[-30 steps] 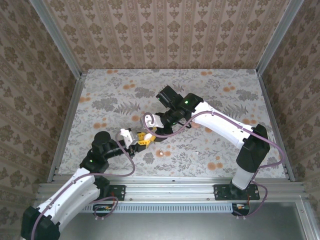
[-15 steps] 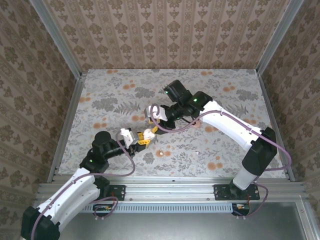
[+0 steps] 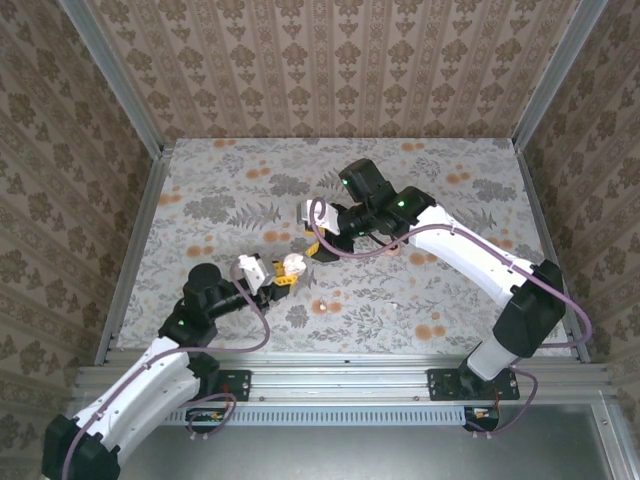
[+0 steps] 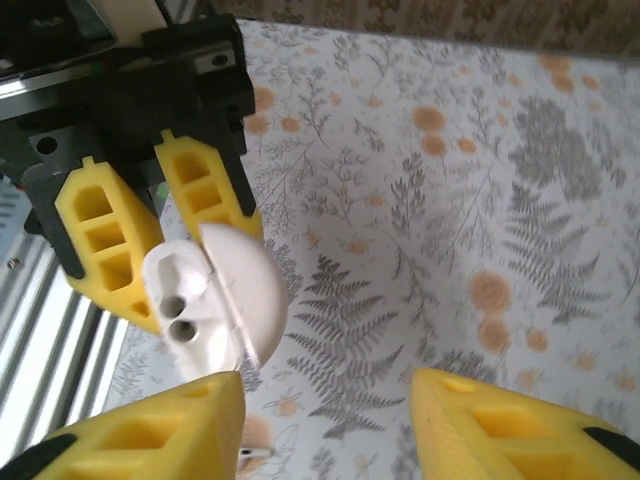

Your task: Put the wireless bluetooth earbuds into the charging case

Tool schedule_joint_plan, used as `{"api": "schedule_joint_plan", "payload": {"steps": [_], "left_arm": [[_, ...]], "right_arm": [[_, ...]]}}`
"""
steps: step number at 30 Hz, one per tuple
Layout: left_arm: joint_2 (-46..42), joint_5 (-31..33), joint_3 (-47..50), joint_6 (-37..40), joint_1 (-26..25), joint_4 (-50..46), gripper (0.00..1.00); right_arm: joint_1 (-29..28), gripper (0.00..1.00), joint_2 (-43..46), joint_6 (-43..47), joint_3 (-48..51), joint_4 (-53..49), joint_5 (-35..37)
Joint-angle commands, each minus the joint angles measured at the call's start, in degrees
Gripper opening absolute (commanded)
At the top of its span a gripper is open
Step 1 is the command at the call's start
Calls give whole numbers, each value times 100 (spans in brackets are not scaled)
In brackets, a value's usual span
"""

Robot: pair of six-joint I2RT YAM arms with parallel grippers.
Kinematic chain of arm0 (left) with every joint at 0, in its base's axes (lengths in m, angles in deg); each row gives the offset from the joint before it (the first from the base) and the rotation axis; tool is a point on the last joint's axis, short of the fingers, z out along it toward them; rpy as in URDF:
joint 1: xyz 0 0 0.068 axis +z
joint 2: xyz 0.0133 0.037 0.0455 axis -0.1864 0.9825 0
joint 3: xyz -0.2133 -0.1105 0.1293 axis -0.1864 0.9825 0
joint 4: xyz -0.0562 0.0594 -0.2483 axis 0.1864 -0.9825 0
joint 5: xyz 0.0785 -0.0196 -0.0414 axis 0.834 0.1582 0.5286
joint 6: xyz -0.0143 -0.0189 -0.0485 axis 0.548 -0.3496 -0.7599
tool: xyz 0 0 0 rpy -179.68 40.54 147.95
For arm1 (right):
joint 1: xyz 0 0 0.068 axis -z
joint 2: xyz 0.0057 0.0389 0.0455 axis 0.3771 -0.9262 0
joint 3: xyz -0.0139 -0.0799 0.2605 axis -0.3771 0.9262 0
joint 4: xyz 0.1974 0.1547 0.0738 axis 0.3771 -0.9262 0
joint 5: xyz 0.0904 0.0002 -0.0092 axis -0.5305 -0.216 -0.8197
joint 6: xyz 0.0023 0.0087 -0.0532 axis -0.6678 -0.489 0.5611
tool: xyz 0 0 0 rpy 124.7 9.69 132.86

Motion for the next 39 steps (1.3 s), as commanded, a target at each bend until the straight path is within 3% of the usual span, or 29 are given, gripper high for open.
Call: {"api": "schedule_joint_plan", "payload": {"steps": [1, 5, 17, 28, 39], "left_arm": [[-154, 814, 214, -315, -34, 125, 0], [-289, 1387, 402, -542, -12, 94, 0], [-938, 2667, 737, -1293, 129, -497, 0], [-1381, 2742, 871, -1507, 429, -869, 0], [-1386, 2630, 955, -1561, 530, -812, 0]], "right_arm": [[37, 55, 269, -1033, 206, 244, 441], [-6, 57, 292, -1427, 368, -32, 777], [-788, 55, 95, -100, 970, -850, 1822], [-1477, 52, -739, 539, 955, -1191, 2397], [-1547, 49, -1472, 709, 889, -802, 2760]]}}
